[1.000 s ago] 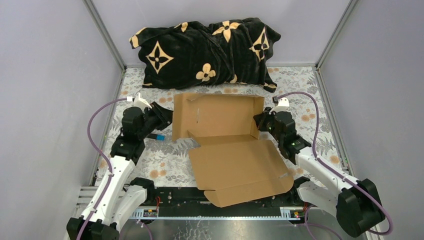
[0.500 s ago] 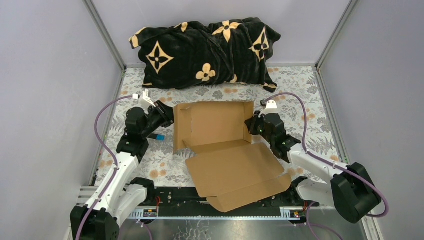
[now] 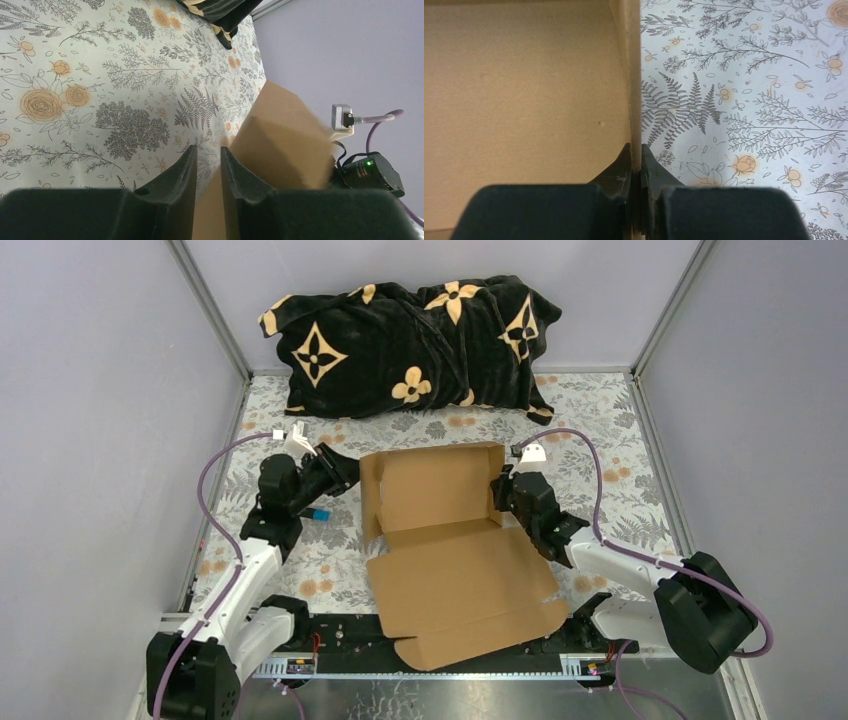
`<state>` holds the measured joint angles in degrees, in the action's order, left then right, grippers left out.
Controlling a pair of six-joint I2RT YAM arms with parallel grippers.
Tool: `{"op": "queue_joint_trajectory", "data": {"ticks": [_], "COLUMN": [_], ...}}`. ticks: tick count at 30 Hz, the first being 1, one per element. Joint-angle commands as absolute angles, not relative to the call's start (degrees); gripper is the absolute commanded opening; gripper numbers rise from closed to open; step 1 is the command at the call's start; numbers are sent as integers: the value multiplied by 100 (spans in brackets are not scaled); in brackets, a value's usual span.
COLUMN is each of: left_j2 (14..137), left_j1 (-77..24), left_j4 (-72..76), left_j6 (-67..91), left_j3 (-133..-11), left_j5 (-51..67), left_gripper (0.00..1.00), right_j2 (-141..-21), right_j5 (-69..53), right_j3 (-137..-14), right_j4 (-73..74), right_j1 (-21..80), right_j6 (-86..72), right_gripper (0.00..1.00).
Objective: Fold the paper box
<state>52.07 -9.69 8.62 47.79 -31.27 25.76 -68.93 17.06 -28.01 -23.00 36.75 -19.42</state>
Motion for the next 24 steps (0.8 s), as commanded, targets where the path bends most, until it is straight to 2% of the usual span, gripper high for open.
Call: {"op": "queue_joint_trajectory", "data": {"ticks": [1, 16, 24], "left_j2": [5344, 5302, 4955], "left_j1": [-958, -1263, -1369], "left_j4": [1452, 1614, 1283], "left_j6": [4651, 4716, 4708], "left_j3": [-3065, -2544, -2237], "left_j5": [2721, 2639, 2477], "left_gripper": [29, 30, 41], "right_j2": [-6895, -7273, -7398], "right_j5": [2374, 2805, 3010], "right_j3": [-2928, -3135, -3178], "right_j4": [-2689, -2549, -2426], "right_j1": [3891, 4012, 4016], "right_j6": [-1696, -1847, -1943], "right_gripper": [0, 0, 0]}}
